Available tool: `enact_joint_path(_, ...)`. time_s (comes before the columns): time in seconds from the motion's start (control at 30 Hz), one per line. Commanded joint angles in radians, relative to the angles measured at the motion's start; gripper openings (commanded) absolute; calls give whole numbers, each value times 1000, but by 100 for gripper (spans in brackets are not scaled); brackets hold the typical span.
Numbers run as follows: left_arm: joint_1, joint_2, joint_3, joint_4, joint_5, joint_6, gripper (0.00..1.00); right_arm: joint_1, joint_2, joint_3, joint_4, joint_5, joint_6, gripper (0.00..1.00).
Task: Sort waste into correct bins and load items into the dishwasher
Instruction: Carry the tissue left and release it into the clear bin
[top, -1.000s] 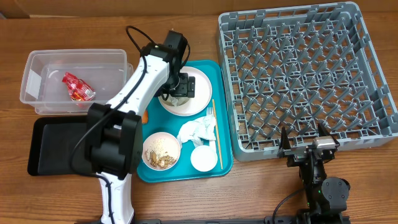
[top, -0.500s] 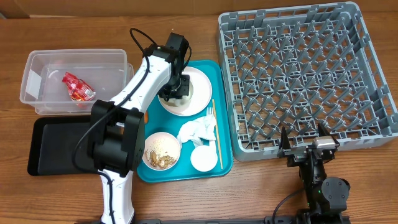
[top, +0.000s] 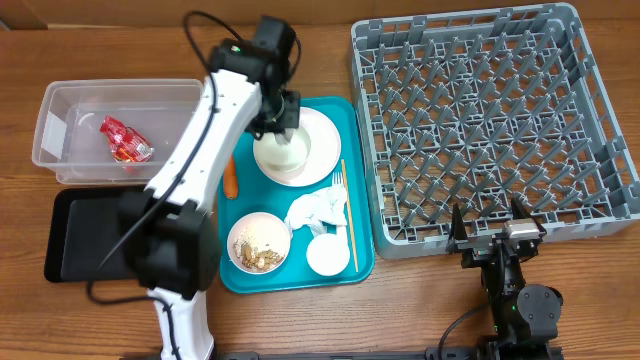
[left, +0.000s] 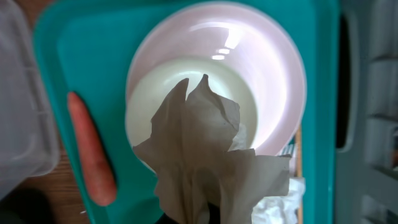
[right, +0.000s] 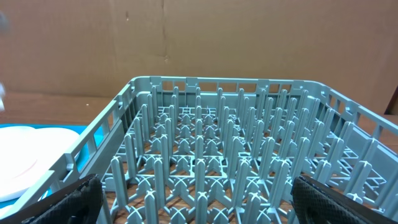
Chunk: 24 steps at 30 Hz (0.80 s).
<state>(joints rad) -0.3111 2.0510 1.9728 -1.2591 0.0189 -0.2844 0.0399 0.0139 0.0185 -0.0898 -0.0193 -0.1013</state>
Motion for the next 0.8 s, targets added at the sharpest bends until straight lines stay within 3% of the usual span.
enact_joint_path(0.0,49,-120,53,-24,-1,10,4,-3,-9,-11,6,-1,0,100)
enact_joint_path(0.3,230,-192,51,-61,-1,50,4,-3,-9,-11,6,-1,0,100)
enact_joint_path(0.43,301,-167,50,-79,2,39,14,-3,-9,-11,6,-1,0,100)
enact_joint_path(0.57,347,-142,40,-83,5,14,6,-3,-9,-11,6,-1,0,100)
enact_joint_path(0.77,371,-105,36,-80,-1,-7,7,-3,-9,-11,6,-1,0,100)
